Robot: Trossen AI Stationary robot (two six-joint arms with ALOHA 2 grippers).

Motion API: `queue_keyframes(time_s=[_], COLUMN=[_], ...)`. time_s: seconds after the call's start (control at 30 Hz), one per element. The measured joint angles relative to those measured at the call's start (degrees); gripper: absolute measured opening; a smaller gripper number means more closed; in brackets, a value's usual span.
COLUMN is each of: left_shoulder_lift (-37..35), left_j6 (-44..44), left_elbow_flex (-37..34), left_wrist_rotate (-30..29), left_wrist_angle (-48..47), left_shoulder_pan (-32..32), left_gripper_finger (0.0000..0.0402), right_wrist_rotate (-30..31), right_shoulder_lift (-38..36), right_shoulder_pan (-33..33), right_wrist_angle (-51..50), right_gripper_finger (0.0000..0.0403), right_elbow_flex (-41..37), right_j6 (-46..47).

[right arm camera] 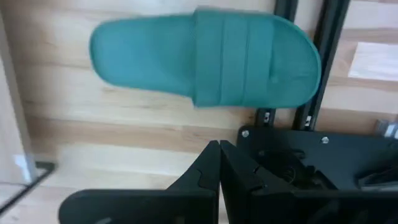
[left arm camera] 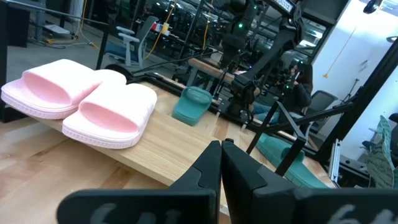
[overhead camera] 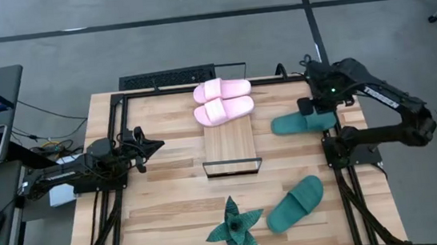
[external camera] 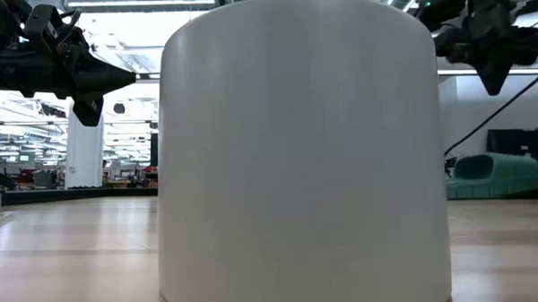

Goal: Pick and place slides into the shelf
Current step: Put the top green slipper on the shelf

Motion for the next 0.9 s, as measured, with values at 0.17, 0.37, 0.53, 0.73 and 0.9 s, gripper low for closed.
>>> queue_keyframes(time_s=[0.17,0.37,0.53,0.73,0.9], left_shoulder_lift=[0.0,0.0,0.0,0.0,0.0], left_j6=[0.0,0.0,0.0,0.0,0.0], left_elbow_flex=[0.0,0.0,0.0,0.0,0.0], left_wrist_rotate=[0.0,0.0,0.0,0.0,0.0], left_wrist_angle=[0.0,0.0,0.0,0.0,0.0], left_shoulder_pan=[0.0,0.0,0.0,0.0,0.0], left_gripper_finger=[0.0000,0.0000,0.0000,0.0000,0.0000], right_wrist_rotate=[4.5,8.8,9.9,9.7,9.2], right_shoulder_lift=[3.1,3.5,1.7,-1.7,-3.9], right_shoulder_pan=[1.9,1.3,-2.6,-8.1,-10.4], right_wrist_angle=[-0.4,-1.1,-1.1,-1.0,-1.0], right_gripper_finger=[0.0000,0.0000,0.0000,0.0000,0.0010], right_elbow_flex=[0.0,0.0,-2.1,-7.6,-10.2], right_j6=[-0.1,-3.1,-3.2,-3.2,-4.7])
